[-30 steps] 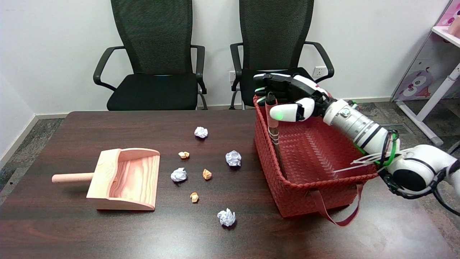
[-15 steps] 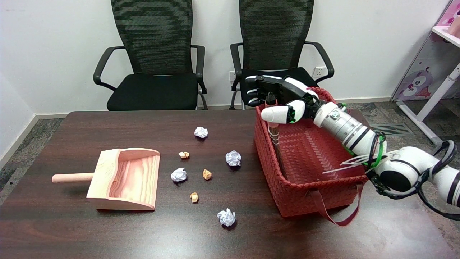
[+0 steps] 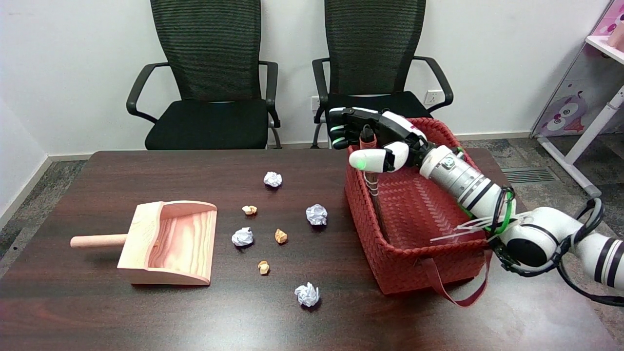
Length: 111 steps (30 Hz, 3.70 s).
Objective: Pick up the broom by its handle.
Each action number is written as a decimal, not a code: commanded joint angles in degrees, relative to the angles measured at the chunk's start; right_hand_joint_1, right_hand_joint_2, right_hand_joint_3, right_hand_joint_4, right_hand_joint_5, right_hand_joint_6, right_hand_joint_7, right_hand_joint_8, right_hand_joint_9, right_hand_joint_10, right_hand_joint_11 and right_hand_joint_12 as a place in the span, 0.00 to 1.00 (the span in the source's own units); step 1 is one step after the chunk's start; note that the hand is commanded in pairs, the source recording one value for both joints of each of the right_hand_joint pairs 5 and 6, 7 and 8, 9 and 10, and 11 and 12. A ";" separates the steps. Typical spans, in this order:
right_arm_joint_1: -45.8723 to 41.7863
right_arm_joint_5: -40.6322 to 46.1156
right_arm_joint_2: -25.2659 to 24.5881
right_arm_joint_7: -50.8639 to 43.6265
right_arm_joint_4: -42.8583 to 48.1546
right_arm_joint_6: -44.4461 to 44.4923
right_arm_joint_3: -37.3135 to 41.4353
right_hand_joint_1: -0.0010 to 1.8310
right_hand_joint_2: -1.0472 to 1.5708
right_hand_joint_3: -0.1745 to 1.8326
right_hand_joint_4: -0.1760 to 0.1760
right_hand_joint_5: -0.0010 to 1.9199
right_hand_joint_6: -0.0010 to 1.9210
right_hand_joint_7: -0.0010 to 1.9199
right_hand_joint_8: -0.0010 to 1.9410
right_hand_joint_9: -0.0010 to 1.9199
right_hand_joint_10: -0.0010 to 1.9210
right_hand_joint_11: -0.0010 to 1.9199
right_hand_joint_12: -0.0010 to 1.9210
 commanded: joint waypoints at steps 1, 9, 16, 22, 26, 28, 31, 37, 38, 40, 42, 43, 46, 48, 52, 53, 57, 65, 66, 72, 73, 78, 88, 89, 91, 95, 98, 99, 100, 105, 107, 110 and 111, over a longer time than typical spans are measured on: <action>0.11 0.06 -1.20 0.16 1.46 -1.78 -1.70 0.52 0.40 0.54 0.09 0.18 0.18 0.18 0.17 0.24 0.24 0.31 0.31; -0.06 0.06 -1.85 0.16 1.46 -1.82 -1.76 0.52 0.42 0.52 0.08 0.18 0.18 0.18 0.18 0.26 0.26 0.33 0.33; -0.06 0.06 -1.99 0.16 1.64 -1.87 -1.76 0.53 0.44 0.51 0.08 0.21 0.21 0.21 0.20 0.31 0.31 0.48 0.48; -0.06 0.06 -1.99 0.16 1.81 -1.87 -1.76 0.53 0.46 0.51 0.09 0.24 0.24 0.24 0.23 0.38 0.38 0.72 0.72; -0.06 0.10 -2.33 0.16 2.20 -1.87 -1.76 0.53 0.46 0.51 0.09 0.27 0.27 0.27 0.27 0.49 0.49 0.84 0.83; -0.03 0.15 -2.55 0.16 2.42 -1.87 -1.76 0.53 0.47 0.51 0.08 0.30 0.30 0.30 0.30 0.53 0.53 0.86 0.86; 0.11 0.15 -2.73 0.16 2.77 -1.87 -1.76 0.52 0.48 0.50 0.05 0.35 0.35 0.35 0.35 0.57 0.57 0.89 0.89; 0.20 0.15 -3.22 0.16 3.42 -2.51 -1.76 0.53 0.52 0.48 0.00 0.46 0.46 0.46 0.45 0.63 0.63 0.92 0.92; 0.20 0.15 -3.22 0.16 3.48 -2.57 -1.76 0.53 0.52 0.49 0.00 0.47 0.47 0.47 0.46 0.64 0.64 0.92 0.92; 0.20 0.15 -3.22 0.16 3.61 -2.57 -1.76 0.53 0.53 0.49 0.02 0.49 0.49 0.49 0.49 0.65 0.65 0.93 0.93; 0.20 0.15 -3.22 0.16 3.70 -2.57 -1.76 0.53 0.54 0.49 0.14 0.52 0.52 0.52 0.52 0.69 0.69 0.94 0.94; 0.20 0.15 -3.22 0.16 3.74 -2.57 -1.76 0.52 0.55 0.49 0.23 0.54 0.54 0.54 0.53 0.70 0.70 0.94 0.94; 0.28 0.15 -3.22 0.16 3.83 -2.57 -1.76 0.52 0.57 0.50 0.59 0.60 0.60 0.60 0.60 0.74 0.74 0.95 0.95; 0.29 0.15 -3.22 0.16 3.92 -2.57 -1.76 0.51 0.58 0.50 0.88 0.65 0.65 0.65 0.65 0.75 0.75 0.96 0.96; 0.29 0.15 -3.22 0.16 3.92 -2.66 -1.76 0.49 0.62 0.49 0.88 0.77 0.77 0.77 0.77 0.76 0.76 0.96 0.96; 0.29 0.15 -3.22 0.16 3.92 -2.66 -1.76 0.50 0.62 0.49 0.91 0.79 0.79 0.79 0.78 0.77 0.77 0.96 0.96; 0.29 0.15 -3.22 0.16 3.92 -2.75 -1.76 0.49 0.63 0.49 0.86 0.81 0.81 0.81 0.80 0.78 0.78 0.97 0.97; 0.29 0.15 -3.22 0.16 4.27 -3.80 -1.76 0.49 0.59 0.53 0.93 0.75 0.75 0.75 0.75 0.80 0.80 0.98 0.98; 0.32 0.15 -3.22 0.16 4.27 -3.80 -1.76 0.49 0.59 0.53 0.96 0.76 0.76 0.76 0.75 0.80 0.80 0.98 0.98; 0.46 0.15 -3.22 0.16 4.36 -3.68 -1.76 0.49 0.68 0.48 1.00 0.96 0.96 0.96 0.95 0.83 0.83 1.00 1.00; 0.50 0.15 -3.22 0.16 4.36 -3.59 -1.76 0.49 0.71 0.47 1.00 0.99 0.99 0.99 0.98 0.86 0.86 1.00 1.00; 0.59 0.15 -3.22 0.16 4.36 -3.54 -1.76 0.48 0.76 0.44 1.00 1.00 1.00 1.00 0.99 0.97 0.97 1.00 1.00; 1.36 0.15 -3.22 -0.32 4.10 -3.19 -0.93 0.47 0.87 0.48 1.00 1.00 1.00 1.00 0.99 1.00 1.00 1.00 1.00; 1.51 0.15 -3.22 -0.36 4.10 -3.19 -0.88 0.48 0.87 0.48 1.00 1.00 1.00 1.00 0.99 1.00 1.00 1.00 1.00; 1.69 0.15 -3.22 -0.37 4.19 -3.19 -0.59 0.49 0.89 0.48 1.00 1.00 1.00 1.00 0.99 1.00 1.00 1.00 1.00; 1.69 0.15 -3.22 -0.37 4.15 -2.90 0.93 0.49 0.93 0.51 1.00 1.00 1.00 1.00 0.99 1.00 1.00 1.00 1.00; 1.61 0.53 -3.22 -0.37 3.92 -2.05 2.06 0.49 0.95 0.54 1.00 1.00 1.00 1.00 0.99 1.00 1.00 1.00 1.00; 1.47 1.26 -3.22 -0.37 3.84 -1.91 2.59 0.49 0.96 0.55 1.00 1.00 1.00 1.00 0.99 1.00 1.00 1.00 1.00; 1.39 1.94 -3.22 -0.37 3.80 -1.87 2.84 0.49 0.96 0.55 1.00 1.00 1.00 1.00 0.99 1.00 1.00 1.00 1.00; 1.12 4.58 -3.22 -0.37 3.32 -2.18 4.91 0.50 0.98 0.57 1.00 1.00 1.00 1.00 0.99 1.00 1.00 1.00 1.00; 1.08 4.63 -3.22 -0.37 3.09 -1.92 6.11 0.50 0.98 0.57 1.00 1.00 1.00 1.00 0.99 1.00 1.00 1.00 1.00; 1.21 4.63 -3.14 -0.37 2.74 -1.48 7.92 0.49 0.99 0.58 1.00 1.00 1.00 1.00 0.99 1.00 1.00 1.00 1.00; 1.34 4.63 -3.14 -0.37 2.44 -0.80 8.88 0.49 0.99 0.58 1.00 1.00 1.00 1.00 0.99 1.00 1.00 1.00 1.00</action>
